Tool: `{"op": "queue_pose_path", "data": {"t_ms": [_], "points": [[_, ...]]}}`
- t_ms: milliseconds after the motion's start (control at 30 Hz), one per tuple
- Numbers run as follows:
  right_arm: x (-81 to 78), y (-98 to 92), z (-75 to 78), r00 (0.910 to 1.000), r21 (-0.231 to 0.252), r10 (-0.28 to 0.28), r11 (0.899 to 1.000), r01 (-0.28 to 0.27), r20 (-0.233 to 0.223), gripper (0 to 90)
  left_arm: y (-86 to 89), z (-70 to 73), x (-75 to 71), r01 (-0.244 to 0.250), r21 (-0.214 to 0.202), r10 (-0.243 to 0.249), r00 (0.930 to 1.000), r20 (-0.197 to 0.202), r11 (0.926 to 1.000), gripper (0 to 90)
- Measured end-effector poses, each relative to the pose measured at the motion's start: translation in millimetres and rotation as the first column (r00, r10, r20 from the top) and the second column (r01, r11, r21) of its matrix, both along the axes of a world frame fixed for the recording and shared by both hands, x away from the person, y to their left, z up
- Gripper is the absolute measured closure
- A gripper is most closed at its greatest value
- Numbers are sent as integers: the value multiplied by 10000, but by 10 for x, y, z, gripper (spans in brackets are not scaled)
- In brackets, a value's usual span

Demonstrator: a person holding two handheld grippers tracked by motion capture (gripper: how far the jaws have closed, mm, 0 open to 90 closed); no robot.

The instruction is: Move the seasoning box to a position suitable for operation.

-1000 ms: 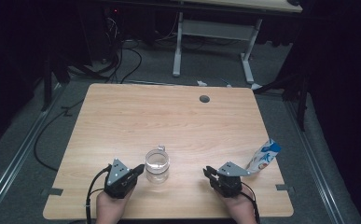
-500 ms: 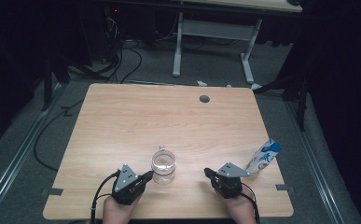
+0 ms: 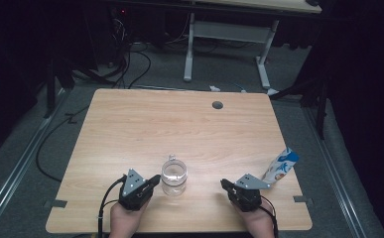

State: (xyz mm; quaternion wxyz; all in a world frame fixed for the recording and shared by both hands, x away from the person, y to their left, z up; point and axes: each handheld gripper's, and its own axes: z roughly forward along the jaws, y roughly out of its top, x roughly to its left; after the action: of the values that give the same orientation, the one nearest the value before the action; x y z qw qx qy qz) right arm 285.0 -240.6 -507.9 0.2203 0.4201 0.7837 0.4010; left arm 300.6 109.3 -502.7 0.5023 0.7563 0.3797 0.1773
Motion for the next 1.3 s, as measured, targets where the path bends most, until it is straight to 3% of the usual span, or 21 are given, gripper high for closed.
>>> {"op": "queue_pose_path", "data": {"t_ms": [200,367,567,600,700,733,1300], "points": [[4,12,8,9999,240,-98,9997,97,30,866,-7,34,-53,94,-18,-94,9999,128,10000,898],[5,66,31,9997,123,-221,9997,220,77,804,-33,43,-94,245,-13,-244,9996,113,9997,898],[9,109,18,9993,-78,-338,9994,339,132,824,-81,58,-135,478,12,-478,9988,143,9989,897],[10,113,14,9991,-106,-383,9992,384,155,832,-141,52,-160,444,-486,-444,9990,2,9978,897],[10,109,12,9989,-107,-437,9990,438,155,845,-169,54,-164,559,-440,-556,9984,78,9975,897],[7,101,14,9989,-93,-440,9990,442,177,843,-170,63,-159,799,-9,-799,9967,143,9968,897],[-18,103,2,9992,-175,-173,9997,179,349,847,-476,75,-173,1644,-91,-1643,9863,168,9863,889]]}}
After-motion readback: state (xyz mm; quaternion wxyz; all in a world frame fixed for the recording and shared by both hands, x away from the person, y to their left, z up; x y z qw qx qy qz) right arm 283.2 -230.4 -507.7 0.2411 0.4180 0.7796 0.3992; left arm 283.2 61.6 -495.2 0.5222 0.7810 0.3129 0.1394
